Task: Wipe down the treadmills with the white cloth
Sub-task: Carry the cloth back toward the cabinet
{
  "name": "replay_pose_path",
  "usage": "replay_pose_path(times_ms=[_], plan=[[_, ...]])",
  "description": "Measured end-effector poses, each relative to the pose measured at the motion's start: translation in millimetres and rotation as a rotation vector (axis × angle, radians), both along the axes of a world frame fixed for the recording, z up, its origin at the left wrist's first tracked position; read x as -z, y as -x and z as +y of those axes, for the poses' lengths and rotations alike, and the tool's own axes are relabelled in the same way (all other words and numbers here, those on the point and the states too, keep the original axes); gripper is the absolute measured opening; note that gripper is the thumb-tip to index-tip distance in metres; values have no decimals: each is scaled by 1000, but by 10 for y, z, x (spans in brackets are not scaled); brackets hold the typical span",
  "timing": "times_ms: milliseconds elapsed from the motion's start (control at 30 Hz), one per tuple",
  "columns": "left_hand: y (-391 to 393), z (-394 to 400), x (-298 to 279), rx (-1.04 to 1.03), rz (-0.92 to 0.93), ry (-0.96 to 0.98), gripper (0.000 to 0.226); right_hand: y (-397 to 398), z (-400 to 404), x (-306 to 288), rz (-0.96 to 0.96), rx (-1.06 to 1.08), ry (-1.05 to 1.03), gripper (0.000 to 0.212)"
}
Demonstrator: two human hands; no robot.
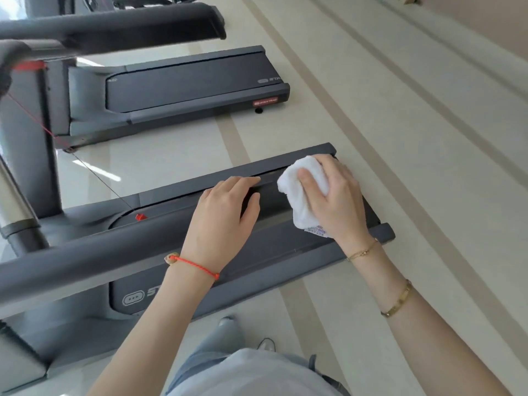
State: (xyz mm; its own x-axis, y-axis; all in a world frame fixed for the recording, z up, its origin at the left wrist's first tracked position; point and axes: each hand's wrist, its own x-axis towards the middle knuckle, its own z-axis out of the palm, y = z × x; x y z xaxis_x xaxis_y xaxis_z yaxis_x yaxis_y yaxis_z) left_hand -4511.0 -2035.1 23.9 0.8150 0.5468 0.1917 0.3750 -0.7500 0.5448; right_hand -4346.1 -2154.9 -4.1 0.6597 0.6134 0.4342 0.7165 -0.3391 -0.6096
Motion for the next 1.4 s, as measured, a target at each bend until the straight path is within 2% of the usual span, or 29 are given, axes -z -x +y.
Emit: replay_pose_path(times_ms=[100, 267, 433, 600, 733, 933, 1167, 1400], plan=[[-172, -29, 4, 71, 3, -6, 31, -48, -245, 10, 135, 140, 8, 25], [-486, -124, 13, 212, -47, -35, 30, -55, -717, 43, 117, 340, 100, 28], [-838, -319, 63, 415, -99, -88, 31, -9, -1178, 88, 196, 563, 155, 29], [-1141, -610, 160, 638, -54, -33, 32, 85, -1536, 167, 206, 781, 193, 30], [-1435, -813, 260, 734, -6, 42, 32, 110, -1804, 218, 256, 909, 209, 29], [-2003, -1077, 399, 765, 41, 99, 30, -155, -2264, 321, 410, 1002, 165, 29], [-2855, -1680, 489, 802, 30, 56, 31, -895, -3020, 420, 447, 1019, 166, 27], [-3717, -2539, 467, 749, 9, 74, 29, -1789, -4002, 332, 429, 996, 224, 27]])
